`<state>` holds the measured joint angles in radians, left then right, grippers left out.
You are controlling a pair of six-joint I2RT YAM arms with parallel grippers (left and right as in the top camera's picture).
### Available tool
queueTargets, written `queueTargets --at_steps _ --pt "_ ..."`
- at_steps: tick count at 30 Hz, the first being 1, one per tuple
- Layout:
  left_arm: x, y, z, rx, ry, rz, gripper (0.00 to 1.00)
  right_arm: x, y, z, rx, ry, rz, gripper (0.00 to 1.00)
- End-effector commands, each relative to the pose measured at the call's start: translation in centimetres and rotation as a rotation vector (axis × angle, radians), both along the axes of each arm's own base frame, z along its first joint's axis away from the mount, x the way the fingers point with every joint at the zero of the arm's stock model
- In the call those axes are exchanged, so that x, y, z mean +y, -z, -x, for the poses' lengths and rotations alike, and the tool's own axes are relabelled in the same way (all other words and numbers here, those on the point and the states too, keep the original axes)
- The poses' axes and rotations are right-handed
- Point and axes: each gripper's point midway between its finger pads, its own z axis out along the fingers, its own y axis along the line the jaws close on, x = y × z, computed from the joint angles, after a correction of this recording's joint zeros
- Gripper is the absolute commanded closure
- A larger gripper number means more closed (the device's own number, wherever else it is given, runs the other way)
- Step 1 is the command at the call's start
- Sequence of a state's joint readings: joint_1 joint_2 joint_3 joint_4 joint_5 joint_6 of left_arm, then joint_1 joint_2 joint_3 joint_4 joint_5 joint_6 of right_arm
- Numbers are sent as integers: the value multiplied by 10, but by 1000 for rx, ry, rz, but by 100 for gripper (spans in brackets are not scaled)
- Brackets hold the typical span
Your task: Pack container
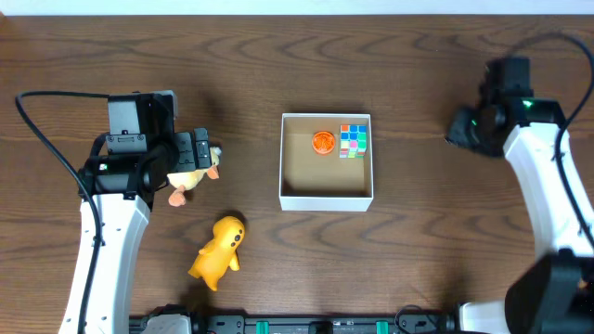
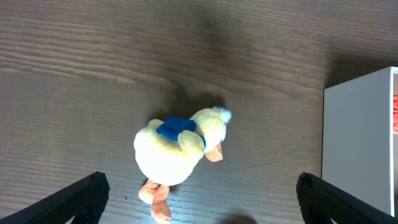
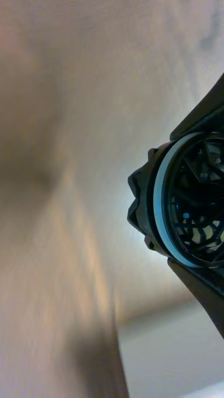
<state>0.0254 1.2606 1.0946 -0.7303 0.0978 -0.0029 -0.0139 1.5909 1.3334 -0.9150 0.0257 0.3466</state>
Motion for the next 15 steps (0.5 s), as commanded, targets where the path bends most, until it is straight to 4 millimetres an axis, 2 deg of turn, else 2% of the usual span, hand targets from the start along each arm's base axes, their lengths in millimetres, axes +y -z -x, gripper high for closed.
queueTargets --at_steps 1,5,6,9,12,15 --pt "3 -11 -3 -28 -4 -11 2 42 -32 -8 -84 -131 6 81" --pt "3 -11 -3 -28 -4 -11 2 101 -43 -7 -130 -283 -10 80" --pt "3 -11 -3 -28 -4 -11 2 122 -44 -5 -142 -344 -10 80" --pt "3 -11 -3 -28 -4 -11 2 158 -41 0 -152 -439 -13 79" --pt "3 -11 -4 -29 -4 -11 2 187 -26 8 -121 -514 -12 79" --pt "3 -11 -3 -28 -4 -11 2 209 2 18 -43 -590 9 80"
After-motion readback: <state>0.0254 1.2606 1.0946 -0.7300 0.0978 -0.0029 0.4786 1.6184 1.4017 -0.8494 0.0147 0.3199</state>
